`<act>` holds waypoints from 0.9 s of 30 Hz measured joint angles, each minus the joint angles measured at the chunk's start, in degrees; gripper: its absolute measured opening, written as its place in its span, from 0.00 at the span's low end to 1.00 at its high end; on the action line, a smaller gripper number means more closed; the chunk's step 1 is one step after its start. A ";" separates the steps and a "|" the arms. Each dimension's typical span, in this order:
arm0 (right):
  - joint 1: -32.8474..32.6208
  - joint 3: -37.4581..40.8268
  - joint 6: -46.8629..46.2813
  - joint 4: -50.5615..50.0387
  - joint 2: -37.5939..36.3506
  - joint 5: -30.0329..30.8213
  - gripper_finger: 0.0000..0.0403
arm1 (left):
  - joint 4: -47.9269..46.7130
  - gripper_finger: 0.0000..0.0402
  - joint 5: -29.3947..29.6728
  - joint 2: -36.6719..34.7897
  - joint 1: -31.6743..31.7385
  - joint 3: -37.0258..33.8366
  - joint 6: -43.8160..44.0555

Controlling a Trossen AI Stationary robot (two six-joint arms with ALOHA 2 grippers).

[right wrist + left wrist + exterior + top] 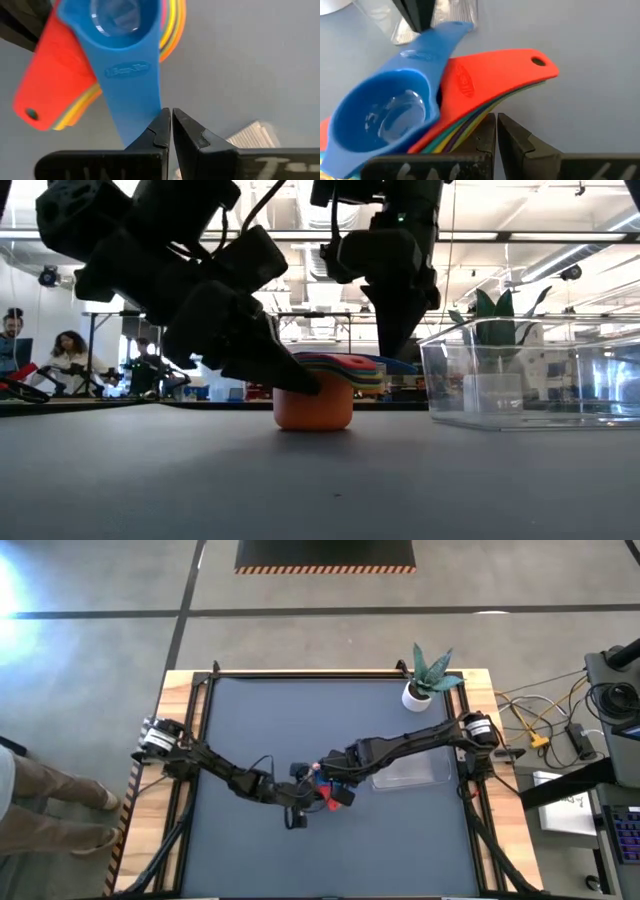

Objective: Nest measuring cups in basket
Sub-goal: Stack the blue measuring cup on top of the red measuring cup, then put the stacked measuring cups into the transparent bin

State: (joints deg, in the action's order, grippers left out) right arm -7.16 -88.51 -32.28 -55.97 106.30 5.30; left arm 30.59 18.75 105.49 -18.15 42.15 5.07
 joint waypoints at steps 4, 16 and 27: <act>-0.82 0.02 -0.90 1.55 0.00 -1.35 0.02 | 0.02 0.00 0.21 0.00 0.12 0.75 0.19; -1.61 0.00 -3.98 3.46 -0.51 -3.61 0.02 | 0.05 0.00 0.41 0.32 0.63 1.74 0.78; -2.98 -0.09 -6.09 5.81 -4.16 -1.92 0.17 | 6.40 0.00 -0.23 -16.18 0.17 -11.48 3.35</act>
State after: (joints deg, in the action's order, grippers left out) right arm -10.14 -88.60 -38.36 -50.16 102.14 3.37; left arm 36.99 18.52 89.32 -17.98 30.67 8.42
